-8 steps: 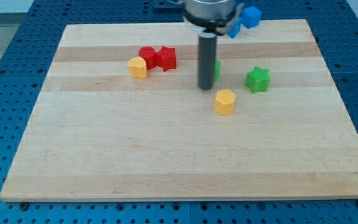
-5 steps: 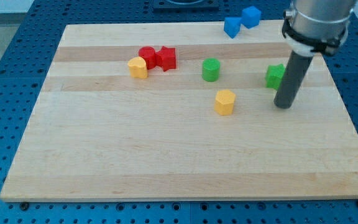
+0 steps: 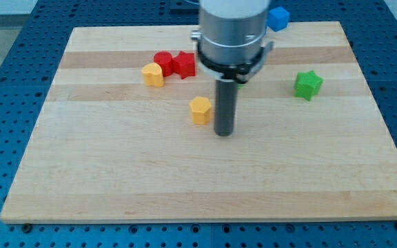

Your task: Place the yellow hexagon below the red star

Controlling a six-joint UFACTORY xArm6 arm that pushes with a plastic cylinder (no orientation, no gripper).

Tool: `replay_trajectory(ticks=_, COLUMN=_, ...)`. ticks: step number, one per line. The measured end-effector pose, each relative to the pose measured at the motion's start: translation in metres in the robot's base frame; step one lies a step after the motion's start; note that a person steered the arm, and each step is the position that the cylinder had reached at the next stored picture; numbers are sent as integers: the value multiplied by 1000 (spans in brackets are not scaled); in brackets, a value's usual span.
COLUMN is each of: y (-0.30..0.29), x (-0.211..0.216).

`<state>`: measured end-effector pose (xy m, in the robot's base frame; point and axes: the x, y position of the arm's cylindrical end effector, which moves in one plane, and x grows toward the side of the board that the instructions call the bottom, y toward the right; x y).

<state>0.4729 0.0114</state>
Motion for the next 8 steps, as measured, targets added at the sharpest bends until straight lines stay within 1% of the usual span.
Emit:
replay_trajectory(ticks=1, y=-33, x=-46)
replay_trajectory(ticks=2, y=-43, x=-41)
replay_trajectory(ticks=3, y=-55, x=3)
replay_trajectory(ticks=4, y=-90, x=-8)
replay_trajectory(ticks=6, y=-85, x=-61)
replay_trajectory(ticks=7, y=-85, x=-68)
replay_trajectory(ticks=8, y=-78, x=-53)
